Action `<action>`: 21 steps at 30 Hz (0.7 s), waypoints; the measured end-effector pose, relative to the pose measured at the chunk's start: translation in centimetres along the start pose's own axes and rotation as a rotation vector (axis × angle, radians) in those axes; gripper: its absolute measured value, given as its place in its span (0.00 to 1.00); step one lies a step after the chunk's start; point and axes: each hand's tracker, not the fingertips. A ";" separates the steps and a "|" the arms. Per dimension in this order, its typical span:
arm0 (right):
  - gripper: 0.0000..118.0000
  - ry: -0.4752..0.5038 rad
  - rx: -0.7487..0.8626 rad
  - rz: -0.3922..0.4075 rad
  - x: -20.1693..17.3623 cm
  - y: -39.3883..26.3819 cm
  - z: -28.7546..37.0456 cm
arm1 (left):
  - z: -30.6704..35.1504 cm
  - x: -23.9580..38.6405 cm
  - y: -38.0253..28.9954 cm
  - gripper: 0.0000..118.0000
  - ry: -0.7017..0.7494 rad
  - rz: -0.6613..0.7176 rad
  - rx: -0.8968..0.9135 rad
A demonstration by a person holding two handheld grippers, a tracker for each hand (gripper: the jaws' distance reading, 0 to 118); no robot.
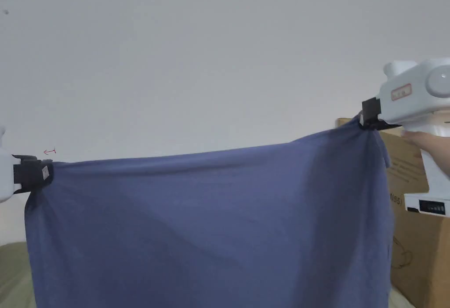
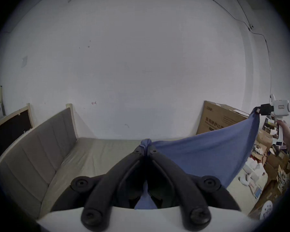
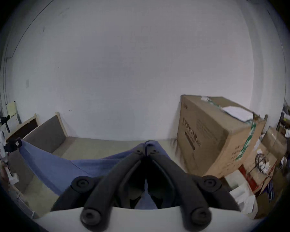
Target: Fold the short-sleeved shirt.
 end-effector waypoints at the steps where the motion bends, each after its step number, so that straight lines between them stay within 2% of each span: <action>1: 0.00 -0.018 0.022 0.018 -0.4 0.7 -0.7 | -0.8 -0.2 0.5 0.01 0.006 0.009 0.008; 9: 0.00 -0.068 0.115 0.030 -3.3 7.0 -5.9 | -7.7 -1.8 5.5 0.01 0.067 0.064 0.088; 14: 0.00 -0.099 0.163 0.061 -3.6 9.6 -8.1 | -10.8 -0.9 7.0 0.01 0.115 -0.012 0.113; 18: 0.00 -0.109 0.191 0.068 -3.8 9.2 -10.5 | -13.2 -0.6 6.1 0.01 0.120 -0.014 0.099; 21: 0.00 -0.082 0.100 0.011 -3.5 6.4 -10.3 | -14.3 -0.1 2.9 0.01 0.110 -0.010 0.061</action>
